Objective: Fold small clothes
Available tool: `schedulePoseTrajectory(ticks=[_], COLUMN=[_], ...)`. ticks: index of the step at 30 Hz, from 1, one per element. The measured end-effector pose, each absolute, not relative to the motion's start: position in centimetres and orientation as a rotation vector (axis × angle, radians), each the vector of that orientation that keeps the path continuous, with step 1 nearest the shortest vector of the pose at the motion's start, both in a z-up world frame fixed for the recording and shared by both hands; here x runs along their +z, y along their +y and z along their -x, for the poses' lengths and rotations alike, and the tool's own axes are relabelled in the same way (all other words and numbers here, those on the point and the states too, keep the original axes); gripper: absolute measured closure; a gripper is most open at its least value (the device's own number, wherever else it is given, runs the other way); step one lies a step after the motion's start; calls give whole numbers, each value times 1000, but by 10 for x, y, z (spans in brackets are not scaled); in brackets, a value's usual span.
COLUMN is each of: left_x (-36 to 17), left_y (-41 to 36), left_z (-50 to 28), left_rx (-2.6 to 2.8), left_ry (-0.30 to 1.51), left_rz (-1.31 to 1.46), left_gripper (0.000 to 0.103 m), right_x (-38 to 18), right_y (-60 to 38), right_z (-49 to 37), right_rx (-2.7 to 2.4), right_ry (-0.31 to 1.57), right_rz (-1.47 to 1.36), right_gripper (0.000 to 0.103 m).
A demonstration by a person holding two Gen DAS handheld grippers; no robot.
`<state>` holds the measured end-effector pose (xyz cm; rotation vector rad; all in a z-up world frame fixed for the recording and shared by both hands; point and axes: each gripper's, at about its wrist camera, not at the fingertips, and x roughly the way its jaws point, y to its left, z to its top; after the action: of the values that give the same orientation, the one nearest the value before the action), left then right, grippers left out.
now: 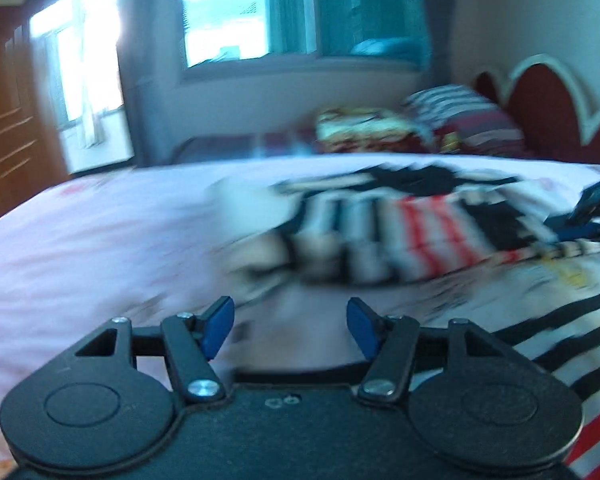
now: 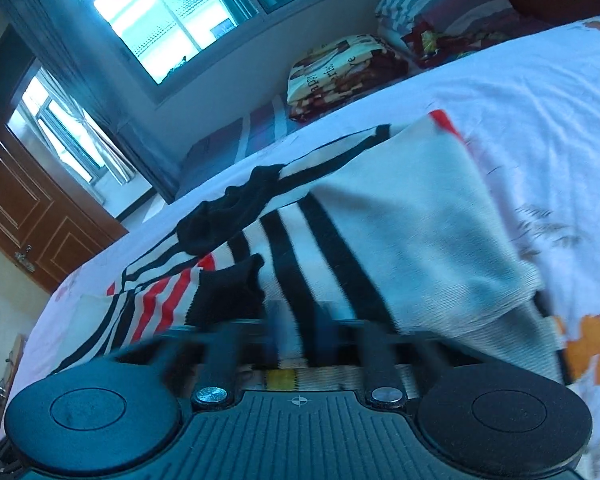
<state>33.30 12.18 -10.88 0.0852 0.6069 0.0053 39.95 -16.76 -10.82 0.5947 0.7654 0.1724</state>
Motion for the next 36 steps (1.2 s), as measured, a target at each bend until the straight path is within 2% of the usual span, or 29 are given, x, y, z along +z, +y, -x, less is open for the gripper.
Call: schedulePoseTrajectory(ticks=[1,6,7,13,14,15,16,22,24,26,36], left_x=[-110,-113,-114,-126,-126,-127,-126,-128,-127,-125,-129], left_y=[131,145,145,136,137,137,139,143,143,141,143], left_z=[-335,-358,-362,-372,-371,-371,-372,-380,-381,-380,-389], left_rx=[21,28,25,-8,-9,-9,-12,-35,-41,-52,-64], left_ry=[612,611,614,642,640,636,635,652,654,647,684], left_rz=[-80,-57,-58,-81,-87,-92,-92,-90,-86,-85,-91], left_gripper=[44,44,45,48,48,47,48,56,59,65,68], right_x=[-109,-111,-112,-114,-112,-112,-112,-89,-86,-93,-92], right_y=[-164,-149,-147,-122,-117,-112,-111,-127,-140,-147,-150], right_z=[-397,-402,-405,-420,-422,-423,-424,-409,-406,-409,-405], right_rx=[170,202,211,240,239,238,243,176,157,156,157], right_ry=[735,749,758,801,798,804,808,673,667,708,700], right_rz=[-609,-634,-638,-570,-540,-512,-502,-455,-451,-450,-434], right_gripper=[28,31,39,60,67,85,86,89,89,89,89])
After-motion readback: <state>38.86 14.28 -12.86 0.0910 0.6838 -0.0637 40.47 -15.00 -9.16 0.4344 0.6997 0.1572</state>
